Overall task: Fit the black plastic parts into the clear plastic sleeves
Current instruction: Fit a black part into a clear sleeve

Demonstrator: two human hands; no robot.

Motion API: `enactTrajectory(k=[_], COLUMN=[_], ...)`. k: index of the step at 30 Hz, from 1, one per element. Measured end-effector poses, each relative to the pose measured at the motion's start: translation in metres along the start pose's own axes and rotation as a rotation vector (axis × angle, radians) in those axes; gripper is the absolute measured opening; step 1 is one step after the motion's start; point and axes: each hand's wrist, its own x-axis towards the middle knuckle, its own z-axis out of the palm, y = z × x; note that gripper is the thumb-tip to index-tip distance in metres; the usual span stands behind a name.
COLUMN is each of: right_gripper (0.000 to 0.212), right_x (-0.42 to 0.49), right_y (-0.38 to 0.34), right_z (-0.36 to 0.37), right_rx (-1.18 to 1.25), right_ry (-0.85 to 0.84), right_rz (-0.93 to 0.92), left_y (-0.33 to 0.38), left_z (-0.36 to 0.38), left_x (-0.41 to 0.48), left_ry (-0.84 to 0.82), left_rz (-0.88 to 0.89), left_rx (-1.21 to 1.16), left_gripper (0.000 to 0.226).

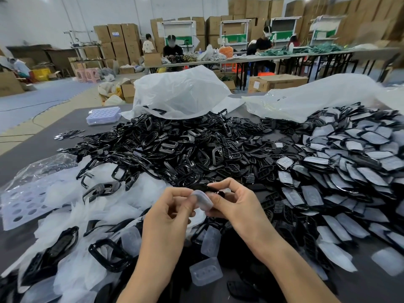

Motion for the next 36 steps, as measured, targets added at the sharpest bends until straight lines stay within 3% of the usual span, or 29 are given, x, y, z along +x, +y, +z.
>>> enactTrajectory(k=[3,8,12,15,18,21,26,36], right_gripper=[0.033,0.034,0.027,0.036,0.021,0.016,0.012,0.017], right_x=[-0.0005,-0.0006,-0.0013,-0.0021,-0.0013,0.0002,0.0000,0.0034], right_y=[-0.0009,-0.0010,-0.0006,-0.0016,0.0000,0.0021,0.0001,0.0033], right_z=[0.0013,0.0039,0.0047,0.0066,0.0069,0.0038,0.0022,0.0013], right_rx=[-0.012,0.007,0.045,0.090,0.007,-0.045,-0.040,0.183], right_ry=[-0.032,-0.053,-0.067,-0.088,-0.047,0.000,0.031,-0.060], right_rz=[-0.018,-0.038,-0.030,-0.035,-0.072,-0.096,-0.099,0.023], left_y=[-0.0001,0.0023,0.0005,-0.0015,-0.0012,0.0021,0.0044,0.0033], left_z=[0.0013,0.0001,0.0002,-0.0017,-0.0011,-0.0008,-0.0013,-0.0023], left_x=[0.0006,0.0021,0.0049,0.0058,0.0056,0.0039,0.0033,0.0036], left_ry=[0.038,0.055,0.016,0.027,0.017,-0.030,-0.077,-0.070], left_rz=[-0.023,-0.090,-0.125,-0.125,-0.130,-0.125,-0.045,-0.056], left_rx=[-0.054,-0.176,-0.257,-0.245,-0.285,-0.294,-0.111,-0.169], left_gripper=[0.011,0.010,0.032,0.027,0.011,0.014,0.014,0.010])
